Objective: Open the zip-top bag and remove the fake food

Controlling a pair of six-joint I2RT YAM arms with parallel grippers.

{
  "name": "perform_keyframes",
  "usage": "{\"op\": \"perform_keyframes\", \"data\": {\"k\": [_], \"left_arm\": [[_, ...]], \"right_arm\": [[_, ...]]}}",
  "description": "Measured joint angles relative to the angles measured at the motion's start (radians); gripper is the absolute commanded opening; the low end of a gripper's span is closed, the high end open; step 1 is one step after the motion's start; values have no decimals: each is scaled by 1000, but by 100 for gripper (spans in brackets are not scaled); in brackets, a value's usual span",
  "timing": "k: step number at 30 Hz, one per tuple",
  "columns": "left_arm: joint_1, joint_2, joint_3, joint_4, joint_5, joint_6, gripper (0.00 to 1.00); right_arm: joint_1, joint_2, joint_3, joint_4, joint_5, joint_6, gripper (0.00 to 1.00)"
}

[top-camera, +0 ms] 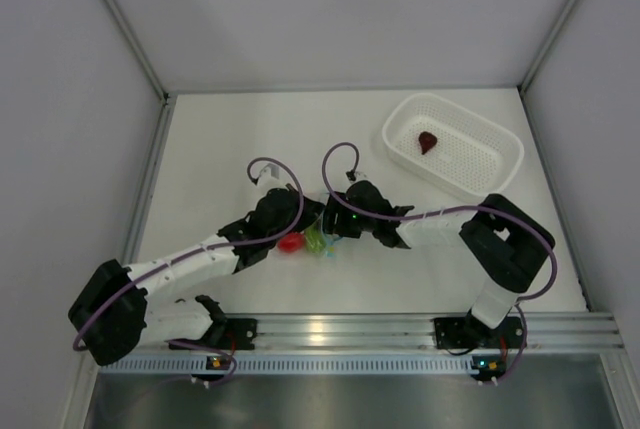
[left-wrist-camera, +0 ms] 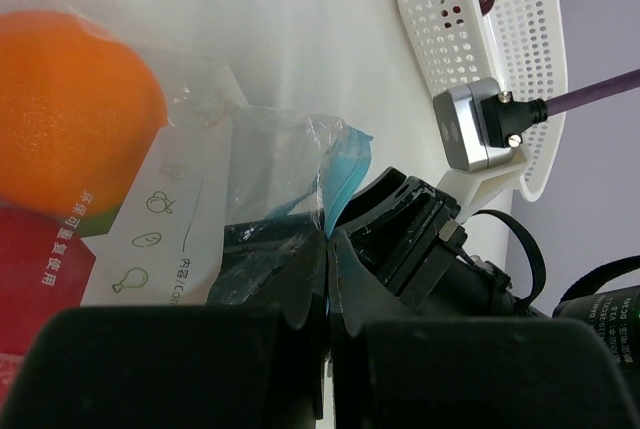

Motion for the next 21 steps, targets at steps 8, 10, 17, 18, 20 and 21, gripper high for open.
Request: {"op": "perform_keyframes", "data": {"k": [8,10,17,18,20,21], "left_arm": [[-19,-3,-21,34,-27,-17,0],[-19,-16,-23,35,-34,-18,0],[-20,-68,-43,39,-68,-67,0],[-22,-71,-45,39,-73,-74,0],[-27,-74,-50,38,-84,-89,0],[-32,-76,-51,38,-88,-97,0]], "right_arm": [[4,8,-41,94,-6,59,59],[4,8,-43,119,-12,68,60],[4,26,-53,204,-38,89,72],[5,27,-52,202,-37,87,72],[8,32,-44,180,-30,77,74],[14,35,-37,162,-22,72,74]]}}
